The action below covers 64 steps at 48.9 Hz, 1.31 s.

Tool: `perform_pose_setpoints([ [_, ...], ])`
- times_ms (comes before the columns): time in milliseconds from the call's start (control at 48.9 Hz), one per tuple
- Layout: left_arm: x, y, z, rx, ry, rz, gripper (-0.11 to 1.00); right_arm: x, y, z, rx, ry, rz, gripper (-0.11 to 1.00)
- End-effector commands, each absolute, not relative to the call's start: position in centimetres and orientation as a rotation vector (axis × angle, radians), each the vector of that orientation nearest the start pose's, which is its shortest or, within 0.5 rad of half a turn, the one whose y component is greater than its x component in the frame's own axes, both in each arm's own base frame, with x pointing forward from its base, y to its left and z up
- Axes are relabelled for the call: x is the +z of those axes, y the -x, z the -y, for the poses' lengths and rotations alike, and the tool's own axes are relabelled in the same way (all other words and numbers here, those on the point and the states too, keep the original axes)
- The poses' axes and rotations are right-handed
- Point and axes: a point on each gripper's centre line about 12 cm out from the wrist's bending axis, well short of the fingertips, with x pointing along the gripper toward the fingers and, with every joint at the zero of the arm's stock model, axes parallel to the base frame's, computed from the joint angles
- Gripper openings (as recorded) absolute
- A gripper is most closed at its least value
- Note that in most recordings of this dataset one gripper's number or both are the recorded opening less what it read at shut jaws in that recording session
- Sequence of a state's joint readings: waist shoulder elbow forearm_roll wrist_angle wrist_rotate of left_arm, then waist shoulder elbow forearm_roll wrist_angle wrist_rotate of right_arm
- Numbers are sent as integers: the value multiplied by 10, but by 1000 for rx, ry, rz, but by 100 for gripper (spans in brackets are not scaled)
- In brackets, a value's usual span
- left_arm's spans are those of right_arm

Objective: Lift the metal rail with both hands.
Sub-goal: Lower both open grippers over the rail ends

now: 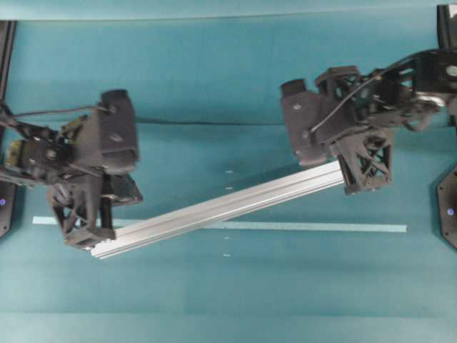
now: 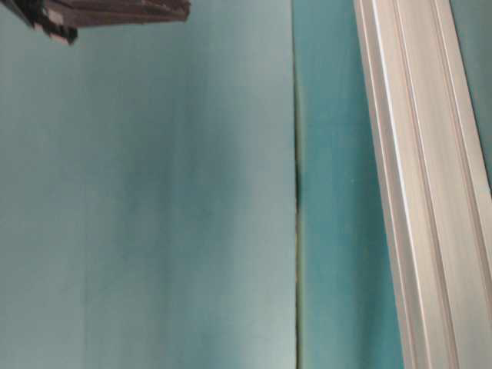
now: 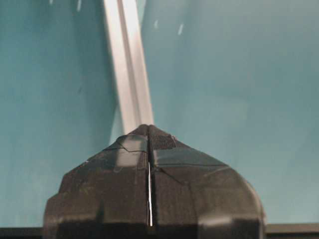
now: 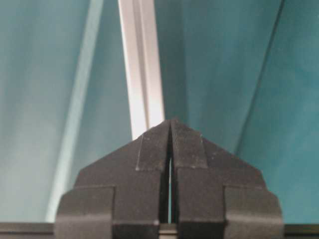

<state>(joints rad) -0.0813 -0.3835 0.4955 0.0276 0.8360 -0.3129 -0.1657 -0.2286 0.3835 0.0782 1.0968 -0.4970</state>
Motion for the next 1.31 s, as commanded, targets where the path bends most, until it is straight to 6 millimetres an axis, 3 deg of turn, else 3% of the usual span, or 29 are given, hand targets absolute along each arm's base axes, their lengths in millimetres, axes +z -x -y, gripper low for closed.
perform_pose_setpoints([
  [0,306,-313,26,76,219,-933,-6,273,-326,47,233,277,-1252,-2],
  [389,298,-317,32,68,222,-956,-6,262,-333,48,251,302,-1260,4],
  [511,297,-318,32,80,235,-974,-4,261,-332,48,253,300,-1266,17],
  [593,289,-316,33,84,233,-995,0,260,-333,49,251,299,-1264,34],
  [716,280,-313,33,91,241,-1012,19,260,-334,49,247,304,-1253,71],
  [798,278,-311,35,87,241,-1012,42,260,-336,50,237,317,-1241,90],
  [859,275,-309,36,87,243,-1020,61,258,-336,50,235,326,-1238,99],
  [941,268,-308,37,90,250,-1033,84,254,-336,49,237,327,-1244,98],
  [1023,266,-308,37,94,261,-1025,97,250,-334,48,242,325,-1255,97],
  [1289,257,-312,38,135,332,-1029,99,235,-334,47,258,320,-1294,98],
])
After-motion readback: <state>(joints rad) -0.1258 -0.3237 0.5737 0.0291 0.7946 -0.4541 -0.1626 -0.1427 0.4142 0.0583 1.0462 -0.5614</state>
